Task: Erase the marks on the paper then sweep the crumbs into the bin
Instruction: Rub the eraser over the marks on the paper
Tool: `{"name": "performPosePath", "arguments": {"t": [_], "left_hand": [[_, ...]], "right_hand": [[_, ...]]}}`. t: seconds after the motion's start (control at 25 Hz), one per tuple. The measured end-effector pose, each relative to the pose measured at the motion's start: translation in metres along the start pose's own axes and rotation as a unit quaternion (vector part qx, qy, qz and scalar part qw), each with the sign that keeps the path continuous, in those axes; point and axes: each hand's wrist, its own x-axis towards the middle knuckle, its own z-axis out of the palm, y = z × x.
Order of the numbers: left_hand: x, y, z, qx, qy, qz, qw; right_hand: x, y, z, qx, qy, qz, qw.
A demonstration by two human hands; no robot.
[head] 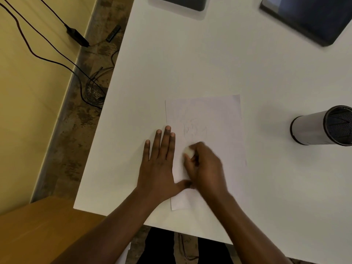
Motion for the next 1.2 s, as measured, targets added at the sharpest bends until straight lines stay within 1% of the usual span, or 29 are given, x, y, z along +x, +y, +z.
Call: {"name": "performPosePath", "arguments": {"t": [0.04,0.08,0.2,0.28,0.32,0.4,0.44,0.48,0.6,0.68,0.8,0.84,0.92,1.0,1.04,1.08,1.12,1.2], "left_hand": [[0.000,0.000,0.000,-0.002,0.001,0.000,1.000],[0.000,0.000,0.000,-0.003,0.000,-0.001,1.000],[0.000,0.000,0.000,0.002,-0.005,0.003,1.000],[0.001,0.001,-0.001,0.001,-0.004,0.001,1.000],[0.001,0.001,-0.002,0.000,-0.004,-0.001,1.000],[0.001,0.002,-0.002,0.003,-0.005,-0.001,1.000],[0.000,0.002,-0.002,0.004,-0.005,-0.002,1.000],[0.000,0.002,-0.002,0.006,-0.006,-0.004,1.000],[0.001,0.003,-0.002,0.017,-0.018,-0.004,1.000],[0.001,0.005,-0.003,0.019,-0.019,-0.007,1.000],[0.000,0.006,-0.005,0.016,-0.025,-0.012,0.999],[0.000,0.006,-0.006,0.018,-0.029,-0.014,0.999],[0.000,0.006,-0.008,0.027,-0.035,-0.016,0.999],[0.000,0.008,-0.010,0.032,-0.044,-0.017,0.998],[0.001,0.010,-0.012,0.032,-0.048,-0.020,0.998],[0.001,0.011,-0.012,0.034,-0.053,-0.021,0.998],[0.001,0.012,-0.013,0.034,-0.054,-0.023,0.998],[0.001,0.013,-0.015,0.038,-0.056,-0.028,0.997]], "right_hand": [[-0.004,-0.002,0.001,-0.006,-0.020,-0.019,1.000],[0.001,0.000,-0.003,-0.014,-0.023,-0.026,0.999],[0.040,0.016,-0.026,-0.047,0.032,0.011,0.998],[0.044,0.016,-0.028,-0.036,0.054,0.037,0.997],[0.036,0.010,-0.021,-0.030,0.040,0.031,0.998],[0.008,-0.004,-0.003,-0.029,-0.021,-0.017,0.999],[0.004,-0.005,-0.001,-0.031,-0.039,-0.038,0.998],[0.012,-0.003,-0.004,-0.037,-0.038,-0.042,0.998],[0.055,0.007,-0.023,-0.055,0.024,-0.008,0.998],[0.054,0.005,-0.022,-0.038,0.037,-0.001,0.999],[0.008,-0.010,-0.001,-0.031,-0.042,-0.040,0.998],[0.005,-0.007,-0.004,-0.032,-0.051,-0.048,0.997],[0.033,0.009,-0.019,-0.046,-0.014,-0.010,0.999],[0.063,0.019,-0.042,-0.056,0.051,0.045,0.996],[0.070,0.021,-0.046,-0.050,0.074,0.061,0.994],[0.066,0.018,-0.044,-0.043,0.080,0.064,0.994],[0.053,0.012,-0.033,-0.036,0.061,0.051,0.996],[0.011,-0.006,-0.009,-0.024,-0.031,0.007,0.999]]}}
